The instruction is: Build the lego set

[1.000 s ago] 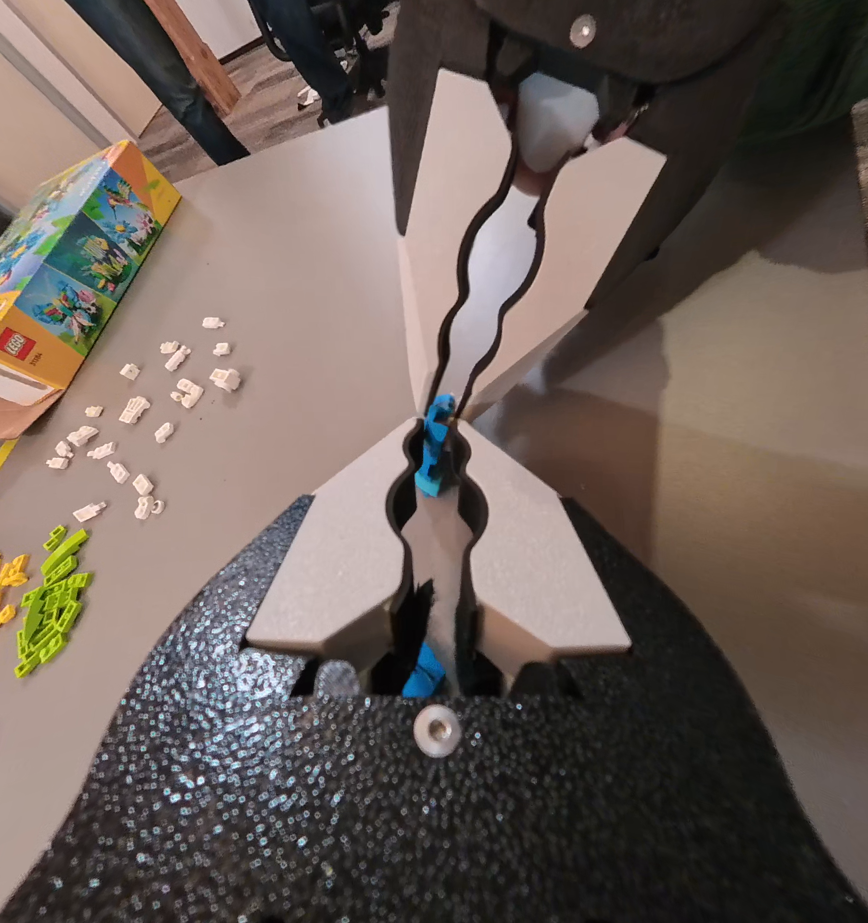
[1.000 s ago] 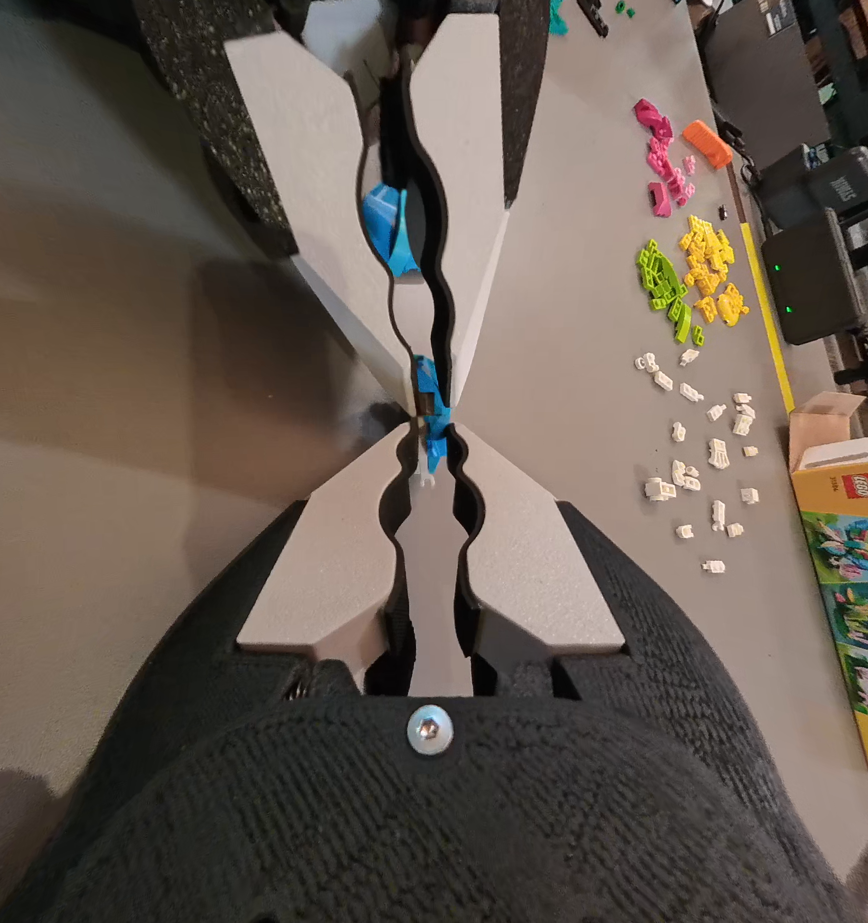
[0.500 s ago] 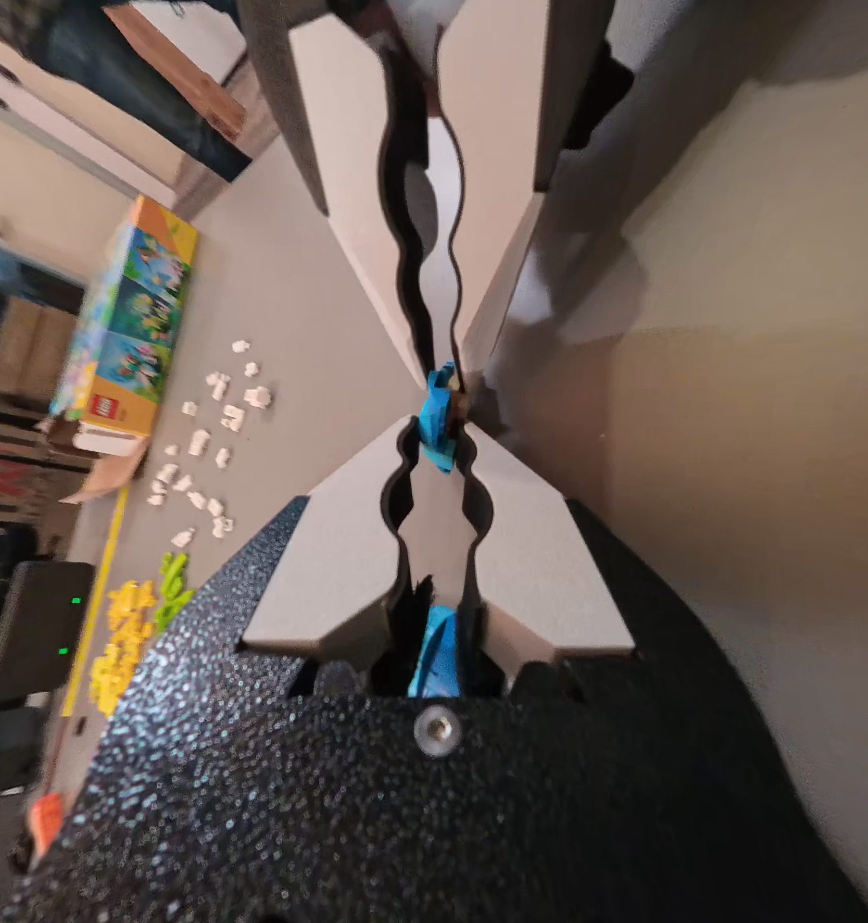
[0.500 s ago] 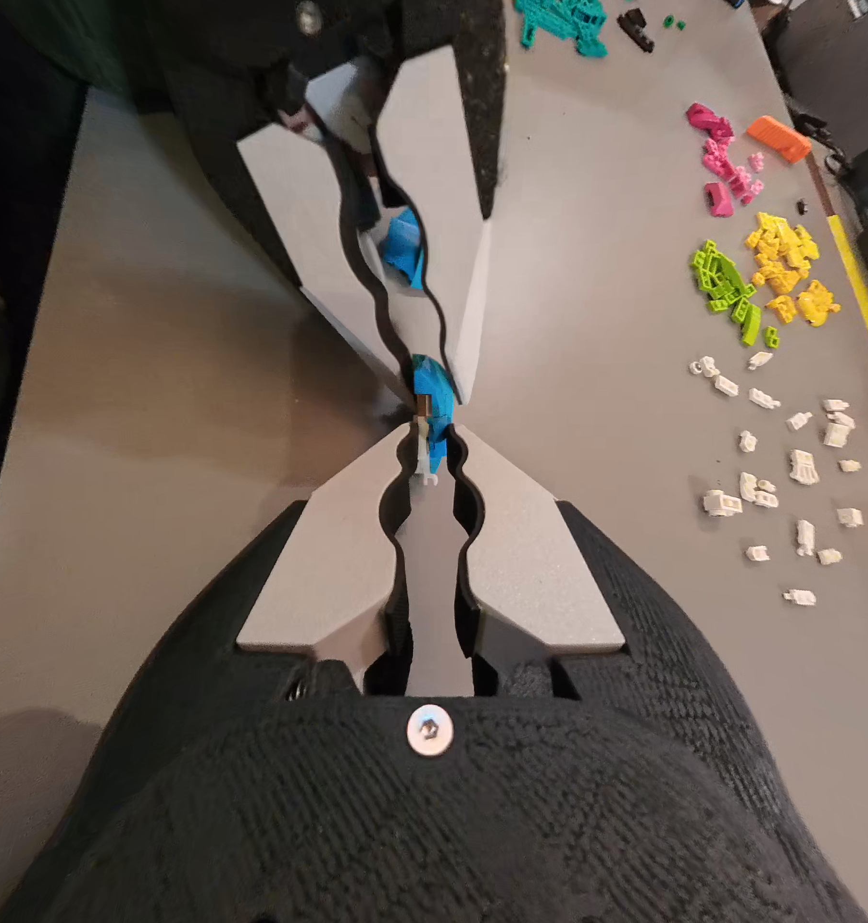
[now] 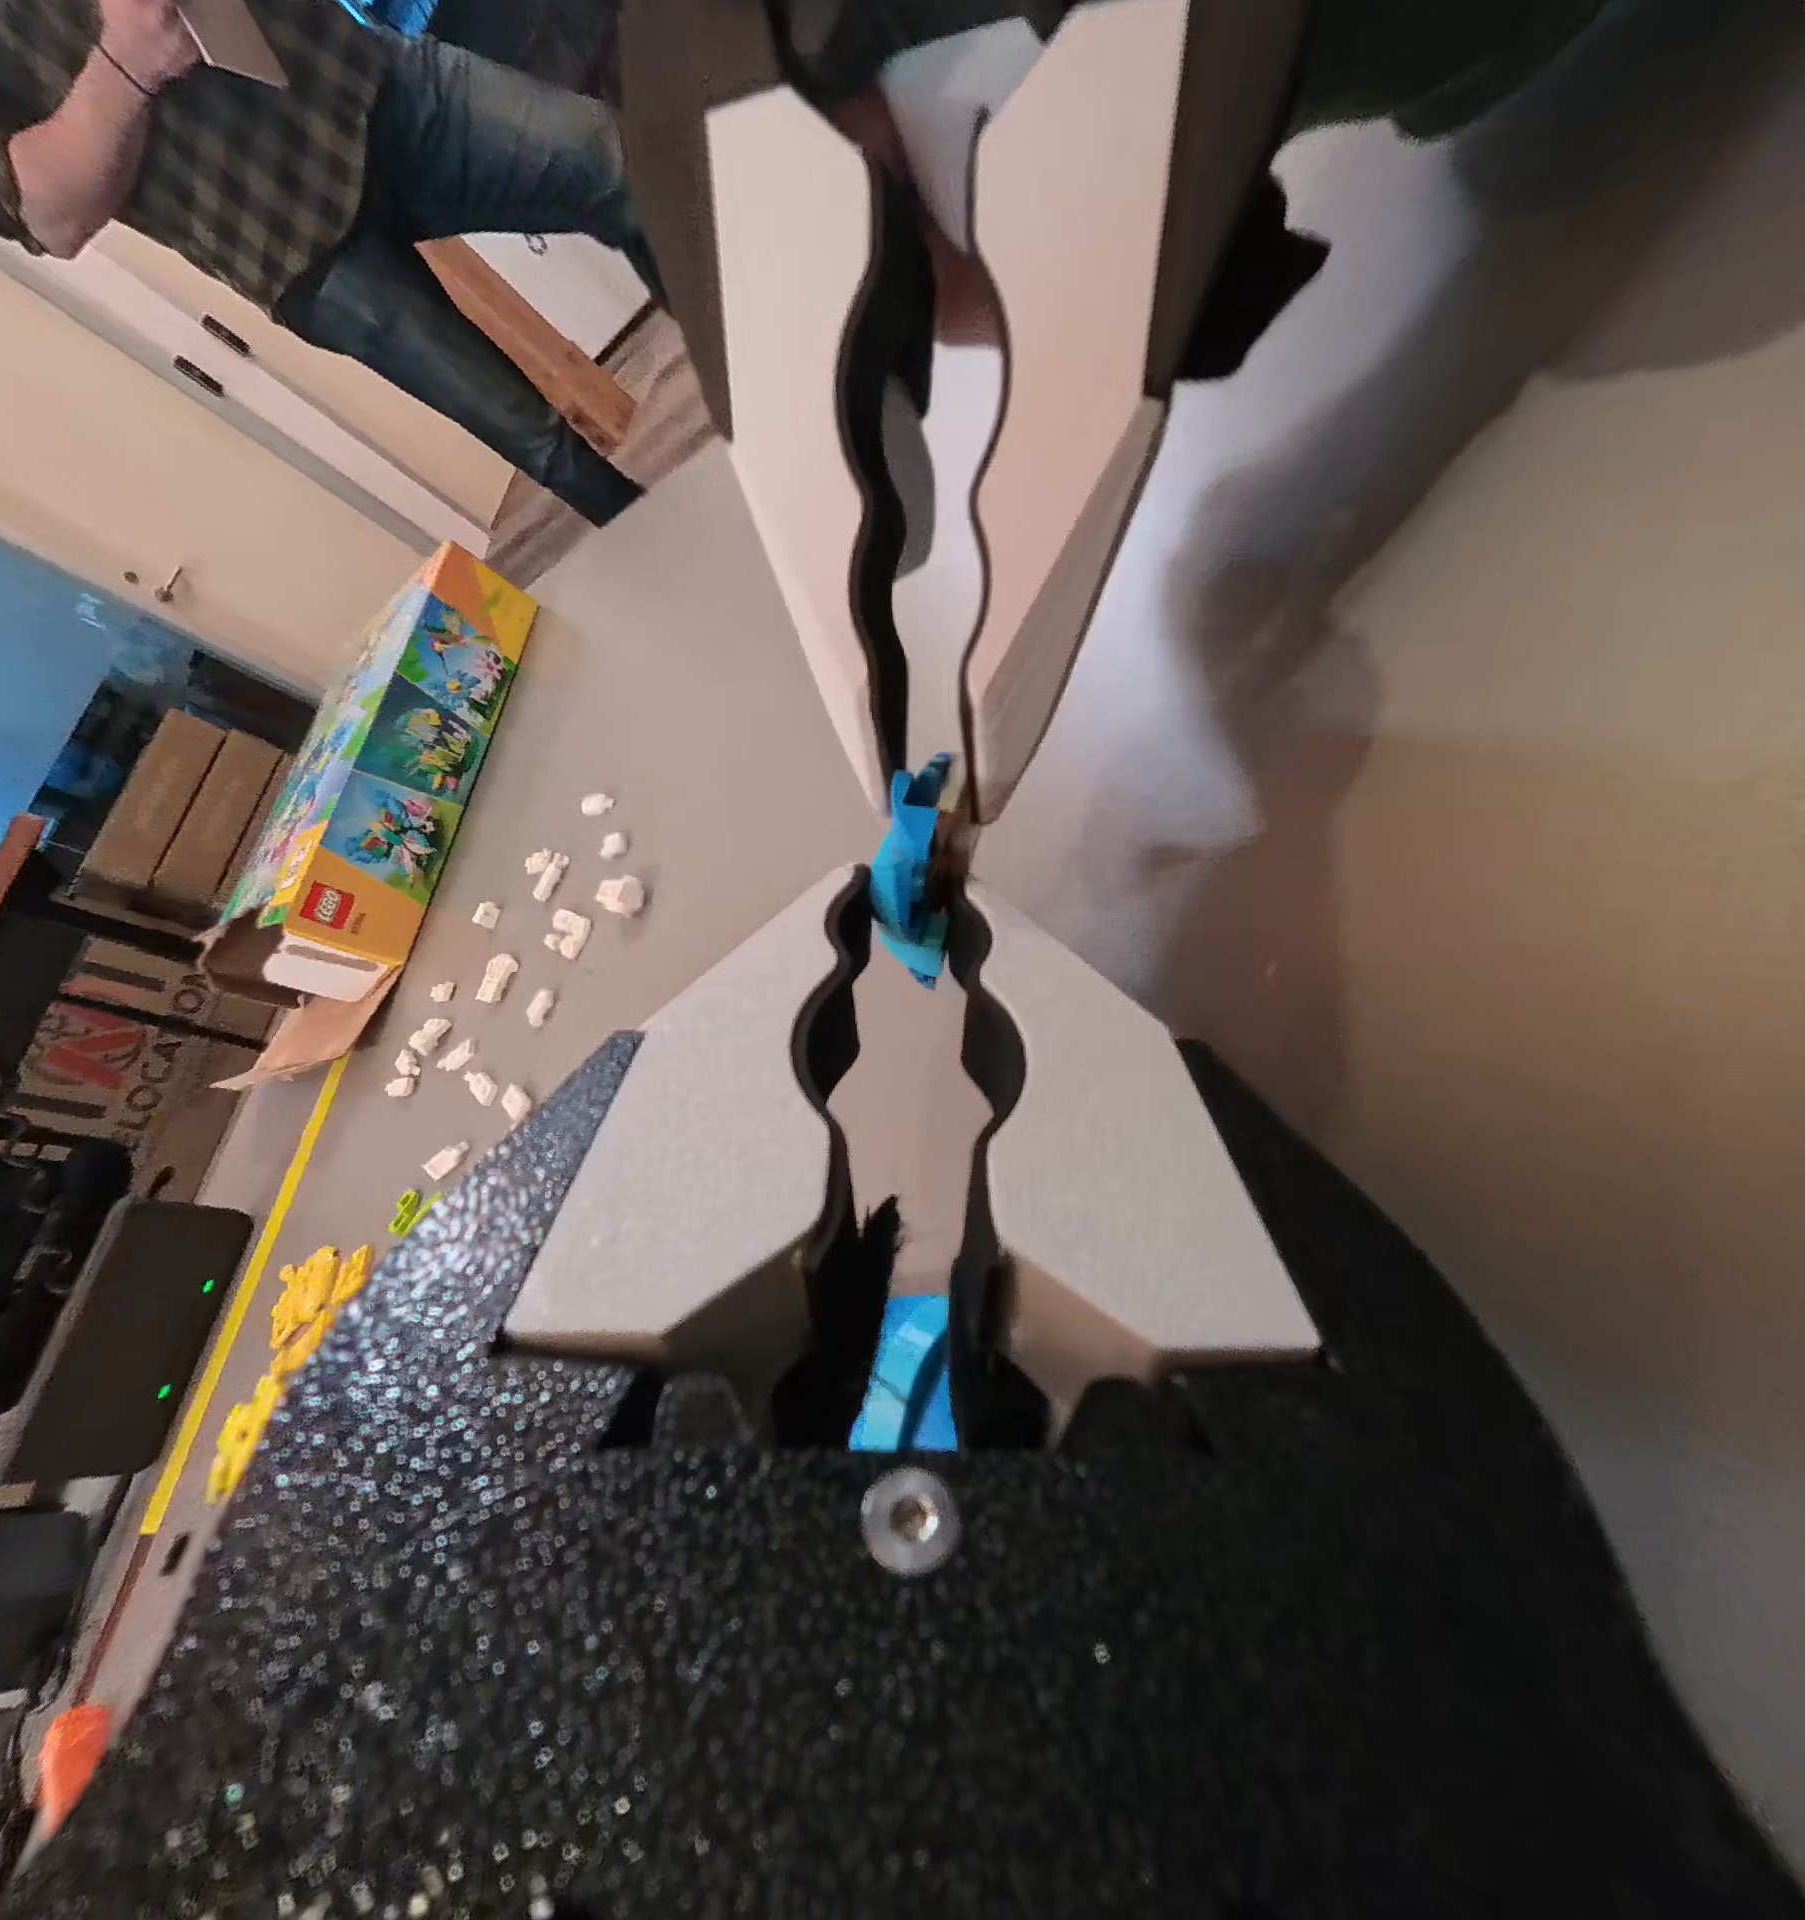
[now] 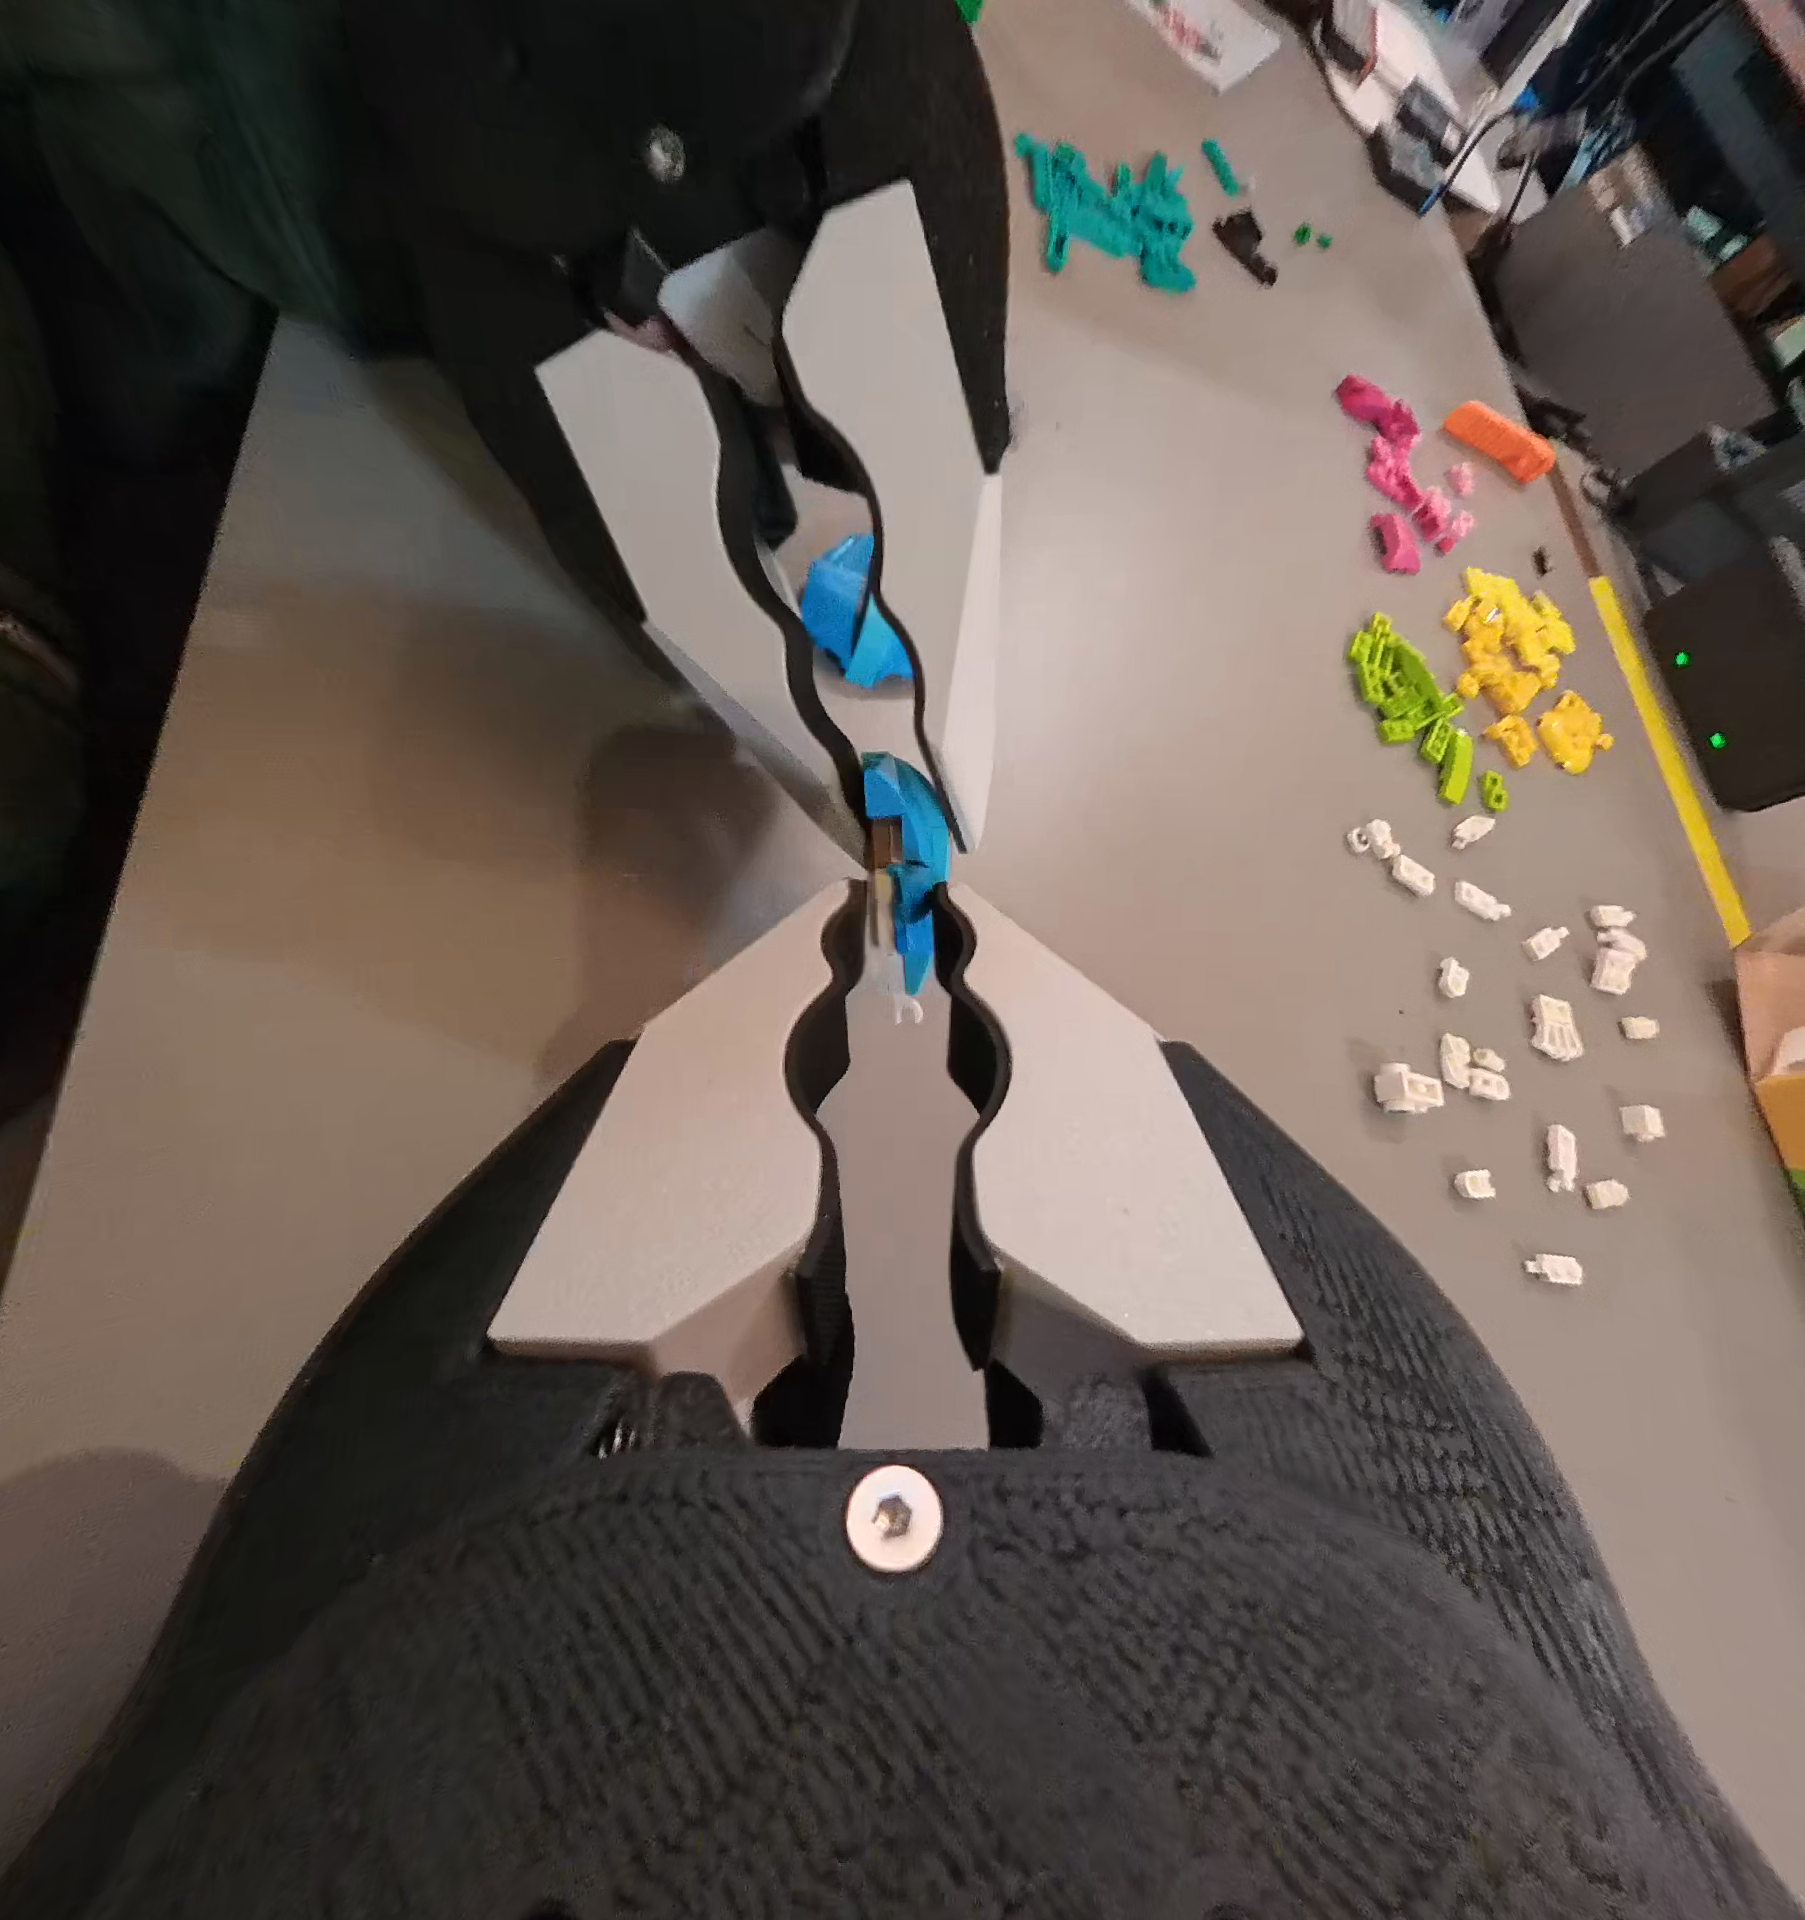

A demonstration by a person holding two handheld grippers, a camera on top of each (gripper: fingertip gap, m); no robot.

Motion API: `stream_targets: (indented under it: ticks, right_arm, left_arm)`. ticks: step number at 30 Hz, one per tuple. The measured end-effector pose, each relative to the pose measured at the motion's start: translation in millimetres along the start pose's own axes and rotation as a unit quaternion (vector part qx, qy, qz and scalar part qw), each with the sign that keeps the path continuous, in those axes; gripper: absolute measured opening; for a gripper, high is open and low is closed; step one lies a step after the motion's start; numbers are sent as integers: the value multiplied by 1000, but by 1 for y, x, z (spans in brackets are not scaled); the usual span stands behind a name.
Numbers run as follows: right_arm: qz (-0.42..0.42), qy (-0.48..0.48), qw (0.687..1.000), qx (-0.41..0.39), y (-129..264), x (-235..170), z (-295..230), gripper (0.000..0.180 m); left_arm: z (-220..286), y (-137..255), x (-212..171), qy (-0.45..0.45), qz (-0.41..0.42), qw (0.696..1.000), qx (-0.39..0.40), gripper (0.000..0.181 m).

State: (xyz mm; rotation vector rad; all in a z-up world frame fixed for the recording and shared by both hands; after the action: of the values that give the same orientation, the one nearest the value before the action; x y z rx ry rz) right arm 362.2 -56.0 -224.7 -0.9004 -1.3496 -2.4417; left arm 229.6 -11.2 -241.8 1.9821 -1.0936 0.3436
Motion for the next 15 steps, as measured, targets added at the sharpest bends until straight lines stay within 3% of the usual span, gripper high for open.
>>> stream_targets:
  ticks: [5, 10, 15]
  right_arm:
    - [52, 16, 998, -34, 13, 7, 1, 26]
    - [122, 35, 991, -48, 28, 16, 0, 10]
    - [128, 37, 990, -50, 33, 19, 1, 9]
  left_arm:
    - [-11, 13, 8, 65, 61, 996, -32, 12]
    - [-17, 23, 13, 108, 107, 986, -68, 12]
    - [-20, 28, 13, 122, 125, 982, -76, 12]
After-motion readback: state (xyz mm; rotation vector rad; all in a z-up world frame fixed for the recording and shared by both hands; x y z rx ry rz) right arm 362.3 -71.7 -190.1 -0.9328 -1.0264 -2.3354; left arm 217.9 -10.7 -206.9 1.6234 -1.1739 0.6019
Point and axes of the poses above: each gripper's, where its closed fingertips meet, y back along the fingers, x out of its top, z = x × y across the jaws, the point moved 9 cm from there along y, back along the fingers, and after that the axes turned 13 degrees about -z, right-handed, at the moved point
